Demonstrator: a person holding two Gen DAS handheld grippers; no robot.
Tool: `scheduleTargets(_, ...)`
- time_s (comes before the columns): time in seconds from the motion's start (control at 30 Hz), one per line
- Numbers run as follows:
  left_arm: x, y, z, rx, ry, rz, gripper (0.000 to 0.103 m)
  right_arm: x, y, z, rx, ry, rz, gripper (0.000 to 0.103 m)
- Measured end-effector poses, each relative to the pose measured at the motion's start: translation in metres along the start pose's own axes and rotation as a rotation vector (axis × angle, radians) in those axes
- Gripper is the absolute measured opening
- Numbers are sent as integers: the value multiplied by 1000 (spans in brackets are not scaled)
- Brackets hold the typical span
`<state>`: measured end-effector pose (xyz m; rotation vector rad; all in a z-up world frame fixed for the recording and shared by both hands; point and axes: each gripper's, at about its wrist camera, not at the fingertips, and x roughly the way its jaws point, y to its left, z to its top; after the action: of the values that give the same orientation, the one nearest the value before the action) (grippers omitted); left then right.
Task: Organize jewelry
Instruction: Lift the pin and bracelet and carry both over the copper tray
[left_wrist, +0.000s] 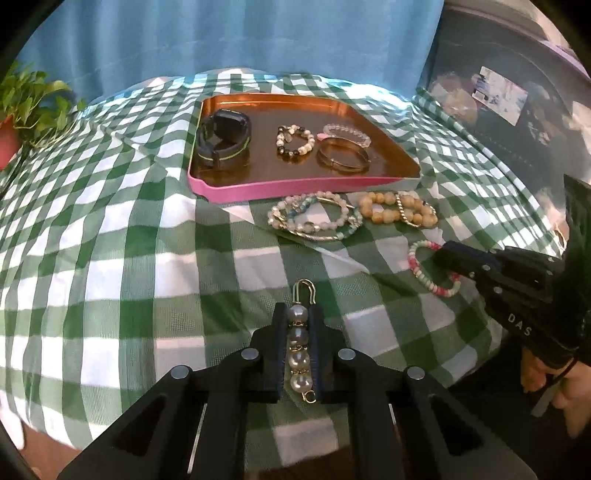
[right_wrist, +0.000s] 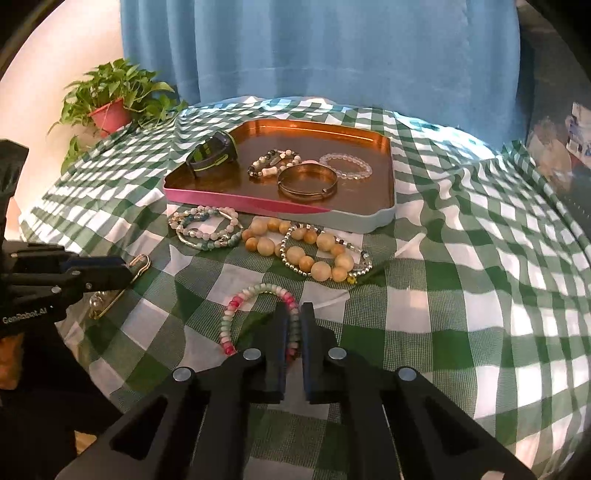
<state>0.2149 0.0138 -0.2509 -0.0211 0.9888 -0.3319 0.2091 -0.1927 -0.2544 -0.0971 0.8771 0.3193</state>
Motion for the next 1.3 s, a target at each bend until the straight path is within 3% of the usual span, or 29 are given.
scheduleTargets(0.17,-13,-13,1,5,-11,35,12,-23,-2,-2,26,-38,-17,5)
scheduleTargets(0.43,-56,-46,18,10,-93,47,11,-69,14,5,21,-138,-90,5)
scheduleTargets(0.53,-75,-55,25,14,-124,41,11,-90,16,12,44,-171,-80,5)
scheduleTargets(0.77,-135,-76,41,70,-264,101,12,-143,26,33,52,-272,-65,5)
scheduleTargets(0.87,-158,-81,46,92,-327,156,12,-169,30,45,63,-318,-26,5)
scheduleTargets(1.0,-184,-84,53,94,-391,154,12,-198,35,60,63,-375,13,5)
scheduleTargets(1.3,-190,-84,78,96,-461,135,12,-216,44,97,26,-449,49,5)
